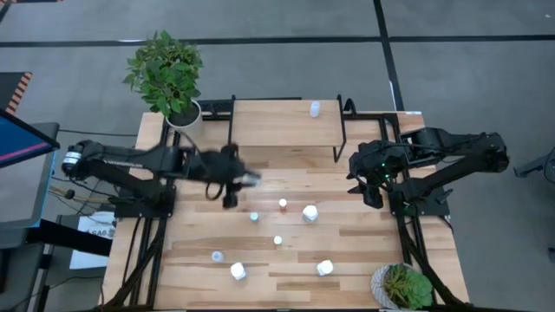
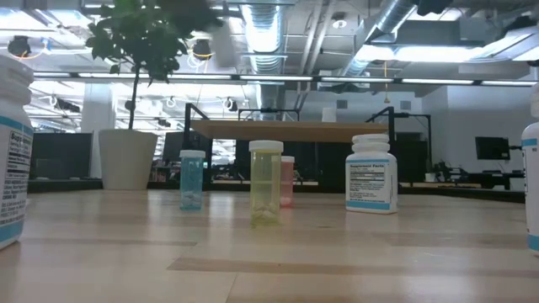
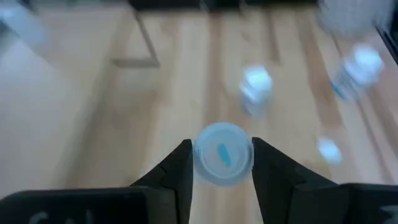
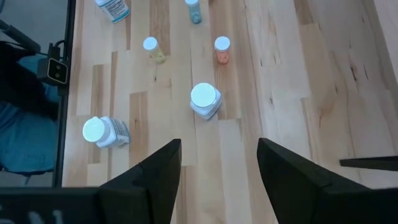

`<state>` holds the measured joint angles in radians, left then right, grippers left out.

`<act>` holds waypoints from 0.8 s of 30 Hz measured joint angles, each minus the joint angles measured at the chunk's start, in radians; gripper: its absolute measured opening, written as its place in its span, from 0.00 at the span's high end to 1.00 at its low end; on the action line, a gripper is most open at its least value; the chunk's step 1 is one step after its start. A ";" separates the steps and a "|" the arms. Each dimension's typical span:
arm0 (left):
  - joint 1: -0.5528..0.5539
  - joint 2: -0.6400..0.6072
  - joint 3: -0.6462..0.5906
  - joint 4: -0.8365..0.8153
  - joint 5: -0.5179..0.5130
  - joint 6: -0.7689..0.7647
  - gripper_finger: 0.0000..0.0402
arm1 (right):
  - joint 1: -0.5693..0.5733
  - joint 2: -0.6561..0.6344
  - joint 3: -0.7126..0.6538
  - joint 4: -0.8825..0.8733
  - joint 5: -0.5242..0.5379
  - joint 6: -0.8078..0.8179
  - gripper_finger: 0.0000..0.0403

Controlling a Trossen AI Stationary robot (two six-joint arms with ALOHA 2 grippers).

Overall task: Pick and place medicine bottles onto shelf by color
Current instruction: Put the top white pill bottle on the shelf aligned with the white pill bottle

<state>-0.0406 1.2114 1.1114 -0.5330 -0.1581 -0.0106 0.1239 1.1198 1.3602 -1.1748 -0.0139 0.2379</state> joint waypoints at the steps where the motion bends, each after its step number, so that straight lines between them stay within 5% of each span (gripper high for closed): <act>1: 0.030 0.018 0.039 -0.013 0.000 0.017 0.74 | 0.000 0.000 0.000 0.000 0.000 0.000 0.42; 12: 0.296 0.444 0.537 -0.142 0.178 0.211 0.74 | 0.000 0.000 0.000 0.000 0.000 -0.002 0.42; 24: 0.405 0.842 0.981 -0.270 0.354 0.278 0.74 | 0.000 0.000 0.000 0.001 0.000 -0.002 0.42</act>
<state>0.3647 2.0531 2.0926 -0.8025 0.1958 0.2674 0.1238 1.1201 1.3602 -1.1740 -0.0139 0.2359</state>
